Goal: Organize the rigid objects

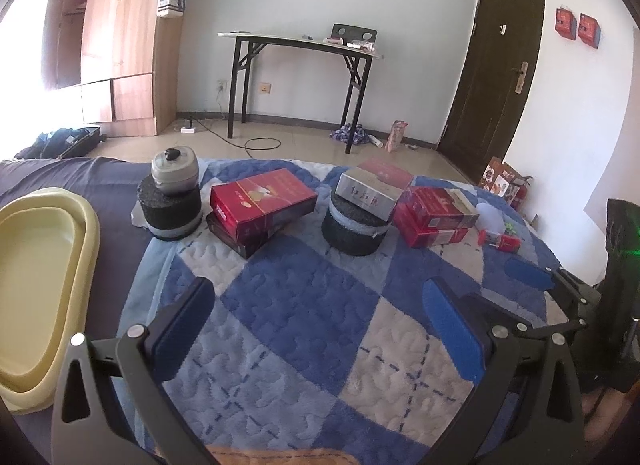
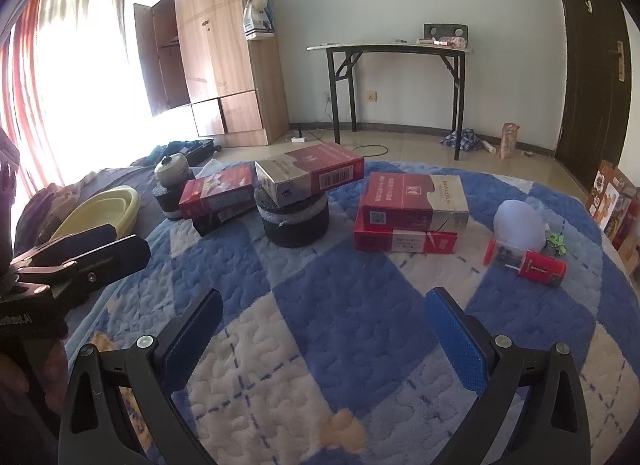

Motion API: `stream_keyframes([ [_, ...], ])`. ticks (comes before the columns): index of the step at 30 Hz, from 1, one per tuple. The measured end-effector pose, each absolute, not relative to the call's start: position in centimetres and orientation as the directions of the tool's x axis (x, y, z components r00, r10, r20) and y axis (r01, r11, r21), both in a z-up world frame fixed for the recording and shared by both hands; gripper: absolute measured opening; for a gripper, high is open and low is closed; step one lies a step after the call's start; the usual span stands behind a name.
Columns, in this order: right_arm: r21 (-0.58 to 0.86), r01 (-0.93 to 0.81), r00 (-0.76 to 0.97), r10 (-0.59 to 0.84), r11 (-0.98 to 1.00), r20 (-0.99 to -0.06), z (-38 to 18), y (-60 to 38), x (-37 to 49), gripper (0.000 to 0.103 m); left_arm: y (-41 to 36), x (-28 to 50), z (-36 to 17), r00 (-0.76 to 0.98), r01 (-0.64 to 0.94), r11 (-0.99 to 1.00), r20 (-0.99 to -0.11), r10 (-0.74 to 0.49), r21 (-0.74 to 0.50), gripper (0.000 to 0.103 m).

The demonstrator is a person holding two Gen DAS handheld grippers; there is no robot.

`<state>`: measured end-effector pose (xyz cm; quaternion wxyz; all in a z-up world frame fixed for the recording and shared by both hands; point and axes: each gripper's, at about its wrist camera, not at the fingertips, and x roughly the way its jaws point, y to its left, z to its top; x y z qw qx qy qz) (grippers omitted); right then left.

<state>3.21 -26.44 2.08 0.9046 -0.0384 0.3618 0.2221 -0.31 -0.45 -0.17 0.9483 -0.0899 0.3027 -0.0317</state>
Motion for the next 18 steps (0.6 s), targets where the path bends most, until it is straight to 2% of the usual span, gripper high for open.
stream_keyframes([
  [18,0.091,-0.416,0.633,0.36,0.905,-0.685,1.36,-26.48,3.77,0.103,0.14,-0.53,0.19,0.818,0.013,0.979,-0.561,-0.129,-0.205,0.103],
])
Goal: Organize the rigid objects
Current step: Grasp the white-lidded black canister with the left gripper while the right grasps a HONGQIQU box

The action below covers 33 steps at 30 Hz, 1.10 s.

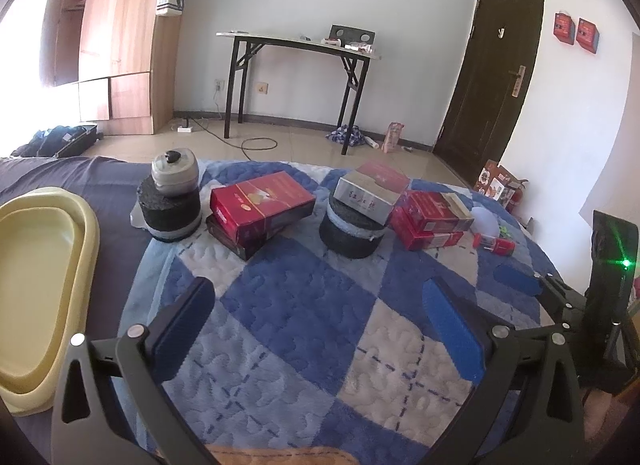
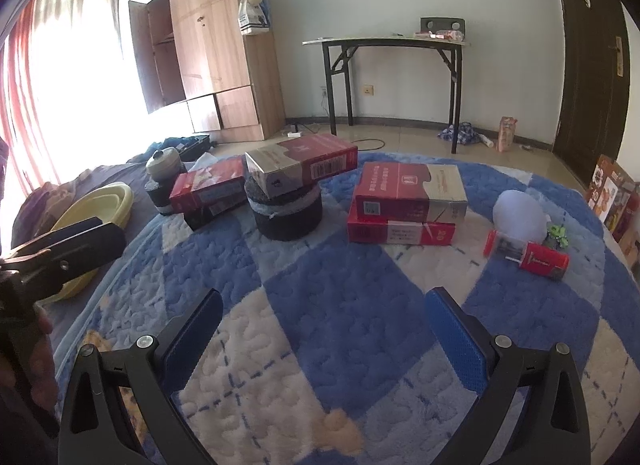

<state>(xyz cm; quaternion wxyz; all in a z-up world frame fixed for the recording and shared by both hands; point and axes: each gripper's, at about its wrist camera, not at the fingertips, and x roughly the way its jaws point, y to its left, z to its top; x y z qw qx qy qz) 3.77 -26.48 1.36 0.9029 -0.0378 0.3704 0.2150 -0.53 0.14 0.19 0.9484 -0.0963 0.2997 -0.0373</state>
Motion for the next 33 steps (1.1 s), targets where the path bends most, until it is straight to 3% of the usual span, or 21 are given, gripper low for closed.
stream_keyframes([
  [4,0.099,-0.418,0.635,0.368,0.903,-0.679,1.5,-26.5,3.7,0.103,2.2,-0.7,1.2,0.832,-0.047,0.99,-0.554,-0.033,-0.129,0.103],
  [8,0.18,-0.414,0.604,0.417,0.892,-0.679,1.6,-27.4,4.3,0.103,6.0,-1.8,3.5,0.846,-0.095,0.974,-0.532,-0.029,-0.205,0.103],
  [15,0.284,-0.33,0.63,0.434,0.9,-0.645,3.1,-30.8,5.8,0.103,10.5,-3.2,5.2,0.848,-0.205,0.955,-0.526,0.065,-0.213,0.103],
  [21,0.299,-0.31,0.622,0.431,0.902,-0.654,3.8,-33.2,7.5,0.103,10.1,0.3,5.3,0.808,-0.215,0.958,-0.586,0.066,-0.188,0.103],
  [24,0.363,-0.201,0.624,0.404,0.91,-0.668,4.8,-37.4,9.5,0.103,10.0,4.2,6.8,0.813,-0.11,0.98,-0.583,-0.006,-0.164,0.103],
  [26,0.324,-0.147,0.632,0.341,0.935,-0.696,5.8,-38.5,10.4,0.103,10.6,6.1,6.8,0.794,-0.126,0.981,-0.608,0.009,-0.15,0.103],
  [33,0.255,-0.264,0.545,0.362,0.93,-0.756,4.9,-32.2,14.6,0.103,13.2,11.4,3.2,0.683,-0.165,0.977,-0.73,0.012,-0.137,0.103],
])
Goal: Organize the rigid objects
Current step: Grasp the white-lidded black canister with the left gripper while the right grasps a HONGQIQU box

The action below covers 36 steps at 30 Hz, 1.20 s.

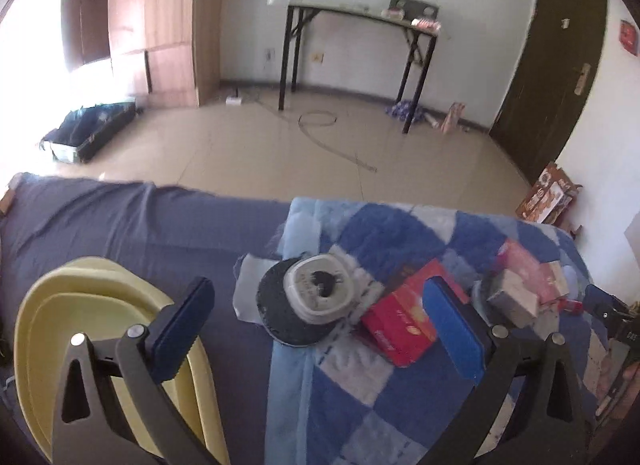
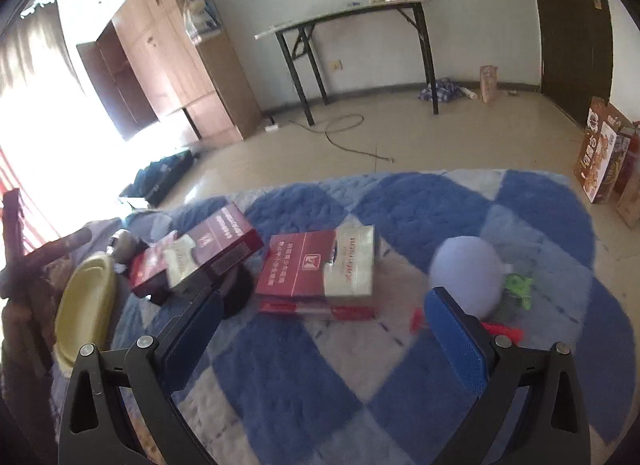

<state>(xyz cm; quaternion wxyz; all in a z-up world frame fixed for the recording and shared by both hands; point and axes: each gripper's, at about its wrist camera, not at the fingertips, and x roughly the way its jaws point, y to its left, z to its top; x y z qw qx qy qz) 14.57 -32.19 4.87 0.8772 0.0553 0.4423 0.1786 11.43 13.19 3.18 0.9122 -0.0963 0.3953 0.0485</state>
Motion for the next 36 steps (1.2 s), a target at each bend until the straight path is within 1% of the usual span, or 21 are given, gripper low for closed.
stream_keyframes([
  [4,0.22,-0.239,0.551,0.318,0.946,-0.771,3.8,-31.0,16.4,0.103,13.5,12.5,2.0,0.644,-0.179,0.977,-0.764,0.027,-0.116,0.103],
  [7,0.256,-0.296,0.513,0.379,0.92,-0.77,3.2,-29.1,17.0,0.103,13.0,13.2,1.6,0.639,-0.148,0.983,-0.769,0.013,-0.106,0.103],
  [10,0.197,-0.307,0.511,0.336,0.931,-0.791,2.9,-27.7,17.3,0.103,12.6,14.0,1.6,0.647,-0.157,0.982,-0.762,0.02,-0.107,0.103],
  [14,0.155,-0.311,0.537,0.308,0.938,-0.786,2.9,-26.5,17.3,0.103,12.5,15.1,1.4,0.642,-0.172,0.982,-0.764,0.056,-0.072,0.103],
  [16,0.135,-0.31,0.541,0.291,0.941,-0.789,2.8,-25.8,17.2,0.103,12.7,15.1,1.1,0.636,-0.184,0.979,-0.77,0.05,-0.089,0.103],
  [17,0.12,-0.311,0.546,0.281,0.943,-0.79,2.5,-25.5,17.2,0.103,12.8,15.0,1.0,0.641,-0.179,0.978,-0.767,0.037,-0.103,0.101],
  [19,0.076,-0.311,0.561,0.247,0.947,-0.79,2.1,-24.8,17.1,0.103,13.0,15.0,0.7,0.644,-0.168,0.979,-0.764,0.019,-0.117,0.091],
  [23,0.014,-0.297,0.588,0.195,0.955,-0.785,1.2,-24.1,17.2,0.103,12.7,15.5,-0.3,0.618,-0.163,0.98,-0.786,0.01,-0.115,0.087],
  [27,0.018,-0.3,0.595,0.202,0.954,-0.778,0.6,-23.7,17.4,0.103,12.7,15.7,-0.8,0.614,-0.157,0.979,-0.789,-0.007,-0.13,0.081],
  [28,0.016,-0.3,0.601,0.201,0.954,-0.774,0.4,-23.7,17.5,0.1,12.8,15.7,-0.9,0.614,-0.158,0.978,-0.789,-0.008,-0.133,0.081],
  [30,0.011,-0.303,0.607,0.202,0.953,-0.769,0.2,-23.7,17.4,0.094,12.7,15.6,-0.7,0.62,-0.143,0.981,-0.785,-0.015,-0.132,0.068],
  [31,0.016,-0.304,0.611,0.208,0.953,-0.764,0.2,-23.9,17.4,0.093,12.7,15.6,-0.6,0.623,-0.138,0.982,-0.782,-0.014,-0.128,0.06],
  [33,0.027,-0.311,0.619,0.224,0.95,-0.752,0.3,-24.2,17.1,0.093,12.5,15.4,-0.7,0.622,-0.126,0.985,-0.783,-0.015,-0.119,0.052],
  [36,0.03,-0.314,0.625,0.23,0.949,-0.746,0.4,-24.8,16.9,0.092,12.3,15.1,-0.6,0.631,-0.114,0.987,-0.775,-0.014,-0.111,0.052],
])
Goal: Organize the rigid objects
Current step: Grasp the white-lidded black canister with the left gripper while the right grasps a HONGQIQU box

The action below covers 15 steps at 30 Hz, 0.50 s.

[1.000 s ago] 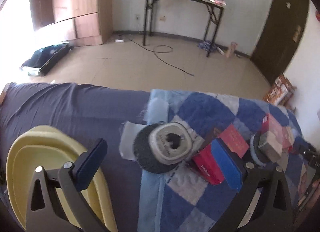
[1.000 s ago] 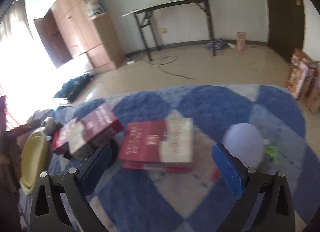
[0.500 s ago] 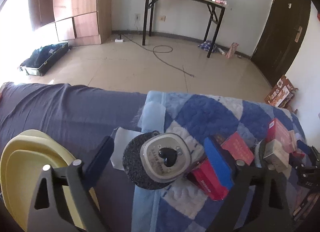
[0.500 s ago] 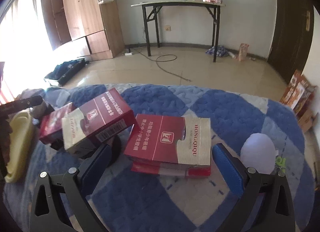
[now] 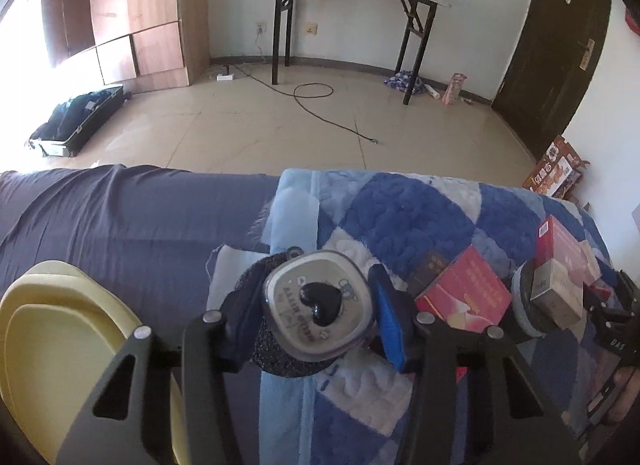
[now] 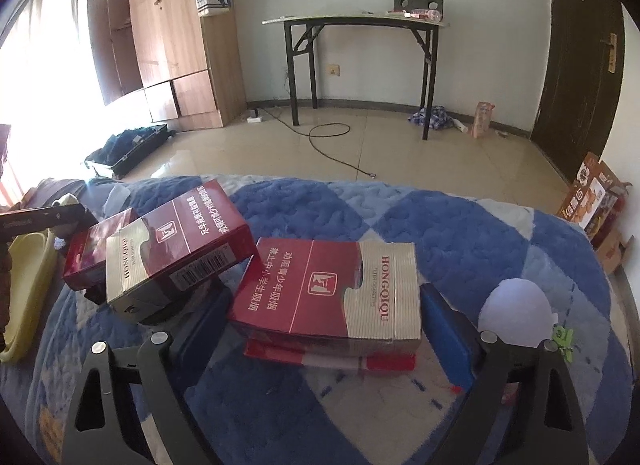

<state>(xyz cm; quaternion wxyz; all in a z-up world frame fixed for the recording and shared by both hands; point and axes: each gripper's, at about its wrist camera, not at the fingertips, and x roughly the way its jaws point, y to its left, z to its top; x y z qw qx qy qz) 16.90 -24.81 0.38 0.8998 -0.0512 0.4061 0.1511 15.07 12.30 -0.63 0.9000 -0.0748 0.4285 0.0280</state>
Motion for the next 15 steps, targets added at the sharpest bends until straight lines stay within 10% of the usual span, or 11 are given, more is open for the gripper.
stream_keyframes([
  [15,0.049,-0.336,0.718,0.289,0.94,-0.633,3.1,-28.3,13.8,0.091,14.3,12.3,0.8,0.692,-0.116,0.967,-0.717,-0.084,-0.226,0.052],
])
